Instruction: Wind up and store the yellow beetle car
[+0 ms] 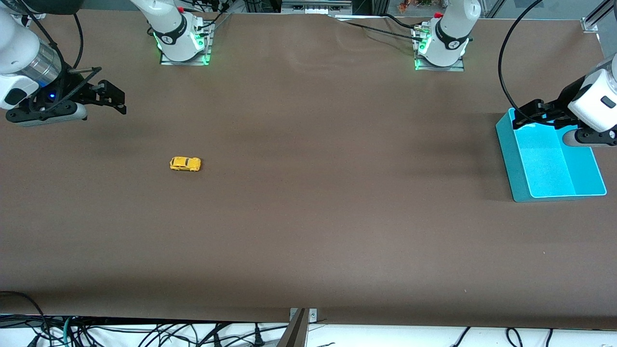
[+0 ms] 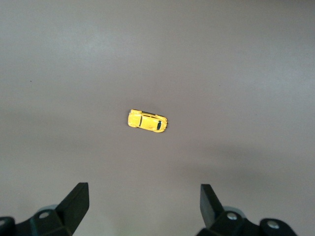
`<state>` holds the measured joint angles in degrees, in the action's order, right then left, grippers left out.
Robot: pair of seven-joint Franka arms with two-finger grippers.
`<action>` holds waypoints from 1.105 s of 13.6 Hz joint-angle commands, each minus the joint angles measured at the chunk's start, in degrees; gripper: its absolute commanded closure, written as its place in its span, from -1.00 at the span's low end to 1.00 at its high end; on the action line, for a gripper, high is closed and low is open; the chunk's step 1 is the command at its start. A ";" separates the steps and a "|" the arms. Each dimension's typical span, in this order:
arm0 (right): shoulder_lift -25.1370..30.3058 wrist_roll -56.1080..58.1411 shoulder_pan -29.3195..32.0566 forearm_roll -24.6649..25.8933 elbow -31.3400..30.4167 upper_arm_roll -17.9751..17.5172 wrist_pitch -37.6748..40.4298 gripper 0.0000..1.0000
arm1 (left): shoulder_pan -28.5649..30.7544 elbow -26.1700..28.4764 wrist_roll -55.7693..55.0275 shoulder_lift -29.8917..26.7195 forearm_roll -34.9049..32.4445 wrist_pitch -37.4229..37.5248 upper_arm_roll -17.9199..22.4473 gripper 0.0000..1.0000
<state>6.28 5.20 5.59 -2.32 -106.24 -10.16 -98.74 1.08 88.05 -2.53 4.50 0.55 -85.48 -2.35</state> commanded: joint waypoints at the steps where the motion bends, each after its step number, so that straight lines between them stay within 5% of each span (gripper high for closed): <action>1: -0.57 -1.15 -0.67 -0.32 1.91 0.40 3.02 -1.00 | 0.33 -0.78 0.16 0.24 1.12 0.49 -0.20 -1.00; 15: -0.57 0.78 -0.67 -1.02 1.30 0.49 2.51 -1.00 | 0.33 -0.78 0.16 0.24 1.12 0.49 -0.20 -1.00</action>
<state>6.02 5.35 5.34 -2.34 -105.83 -10.16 -97.35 1.07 88.05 -2.53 4.50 0.55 -85.48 -2.35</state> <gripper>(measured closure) 0.000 0.000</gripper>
